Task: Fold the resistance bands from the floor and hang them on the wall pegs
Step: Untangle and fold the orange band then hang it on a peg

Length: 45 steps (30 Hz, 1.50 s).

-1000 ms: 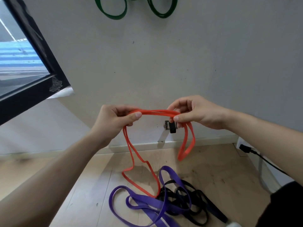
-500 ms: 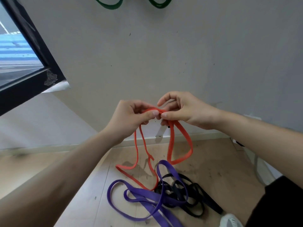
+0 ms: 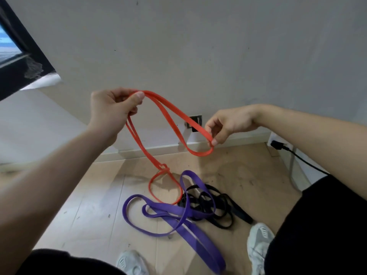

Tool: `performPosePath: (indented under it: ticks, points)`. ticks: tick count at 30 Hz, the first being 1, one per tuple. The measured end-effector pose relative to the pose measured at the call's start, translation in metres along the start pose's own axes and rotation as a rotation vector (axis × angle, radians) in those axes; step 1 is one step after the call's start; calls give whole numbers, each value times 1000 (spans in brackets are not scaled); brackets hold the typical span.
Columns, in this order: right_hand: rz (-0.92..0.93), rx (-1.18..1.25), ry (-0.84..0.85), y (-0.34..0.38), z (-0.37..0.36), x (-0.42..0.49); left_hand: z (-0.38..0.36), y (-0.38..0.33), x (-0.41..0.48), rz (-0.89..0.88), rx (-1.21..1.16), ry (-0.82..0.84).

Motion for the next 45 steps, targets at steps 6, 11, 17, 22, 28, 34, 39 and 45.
performPosePath:
  ticks: [6,11,17,22,28,34,39,45]
  points:
    - [13,91,-160,4,7,0,12,13,8,43,17,-61]
    - [-43,273,-449,-1,21,1,15,19,8,62,30,-90]
    - [-117,370,-650,-12,34,-3,21,22,11,69,47,-114]
    - [-166,109,-515,-25,33,-6,19,20,9,76,49,-93]
    - [-162,-240,-333,-11,18,-1,1,11,0,85,0,49]
    - [118,73,-423,48,13,-2,-27,1,-14,80,23,289]
    - [336,201,-484,94,-1,4,-32,-3,-14,47,-4,343]
    - [268,145,-606,99,11,-9,-32,-1,-16,23,64,410]
Point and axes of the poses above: each hand's wrist, its own x-axis towards the middle knuckle, its own z-axis out of the back of the hand, y = z × x, the point moved 4 cm from there along x, towards the middle knuckle, and after that the axes turned 15 degrees about -x, right-handed, at the moved point
